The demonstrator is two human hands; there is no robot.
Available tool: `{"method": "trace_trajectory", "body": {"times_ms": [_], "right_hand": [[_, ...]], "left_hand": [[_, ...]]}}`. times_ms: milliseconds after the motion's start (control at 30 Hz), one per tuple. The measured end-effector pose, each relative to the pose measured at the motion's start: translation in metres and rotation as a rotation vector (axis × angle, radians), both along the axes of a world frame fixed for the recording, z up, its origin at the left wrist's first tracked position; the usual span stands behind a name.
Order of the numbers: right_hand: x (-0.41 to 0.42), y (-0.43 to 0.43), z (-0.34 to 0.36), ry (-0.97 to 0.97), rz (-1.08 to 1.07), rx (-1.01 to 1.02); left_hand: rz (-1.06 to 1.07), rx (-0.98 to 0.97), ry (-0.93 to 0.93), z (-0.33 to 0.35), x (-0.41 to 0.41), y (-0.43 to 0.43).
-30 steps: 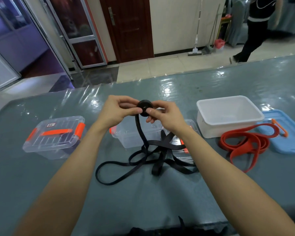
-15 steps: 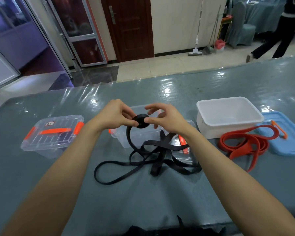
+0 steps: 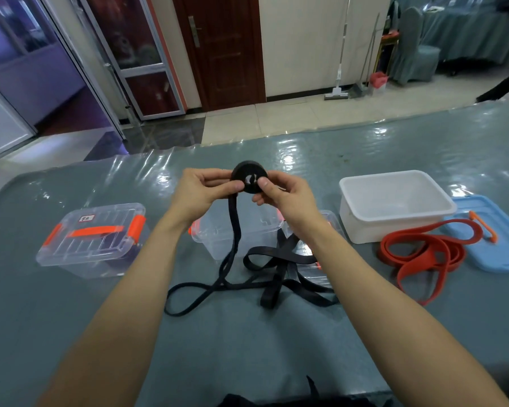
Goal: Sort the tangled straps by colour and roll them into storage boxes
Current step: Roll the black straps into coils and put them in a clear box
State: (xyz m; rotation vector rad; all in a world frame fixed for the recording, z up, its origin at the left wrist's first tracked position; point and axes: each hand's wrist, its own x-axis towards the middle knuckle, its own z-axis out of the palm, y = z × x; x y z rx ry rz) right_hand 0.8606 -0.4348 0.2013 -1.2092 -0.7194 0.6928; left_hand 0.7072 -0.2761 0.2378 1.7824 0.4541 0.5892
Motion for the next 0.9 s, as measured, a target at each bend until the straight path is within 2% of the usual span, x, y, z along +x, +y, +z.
{"method": "trace_trajectory", "body": {"times_ms": [100, 167, 233, 300, 467, 567, 667, 767, 900], "right_hand": [[-0.011, 0.005, -0.004, 0.224, 0.032, 0.107], [-0.012, 0.003, -0.009, 0.249, 0.079, 0.107], [-0.004, -0.004, -0.011, 0.089, 0.123, -0.006], [0.006, -0.011, -0.009, -0.203, 0.125, -0.173], [0.014, -0.003, 0.011, -0.722, 0.15, -0.377], [0.012, 0.003, 0.016, -0.857, 0.208, -0.477], [0.015, -0.001, 0.014, -0.717, 0.139, -0.364], [0.02, -0.003, 0.009, -0.379, 0.068, -0.162], [0.018, 0.003, 0.003, 0.014, 0.046, 0.04]], "left_hand": [[0.038, -0.081, -0.049, -0.01, 0.006, -0.009], [0.032, -0.052, -0.014, -0.012, 0.004, -0.008], [0.008, 0.022, 0.068, -0.007, -0.001, -0.002], [-0.015, 0.134, 0.192, 0.0, -0.007, 0.006], [-0.153, 0.592, 0.558, 0.016, 0.002, 0.01], [-0.184, 0.696, 0.639, 0.023, 0.009, 0.009], [-0.124, 0.53, 0.47, 0.023, 0.006, 0.013], [-0.051, 0.186, 0.187, 0.016, 0.0, 0.008], [0.025, -0.034, -0.017, 0.003, 0.004, -0.006]]}}
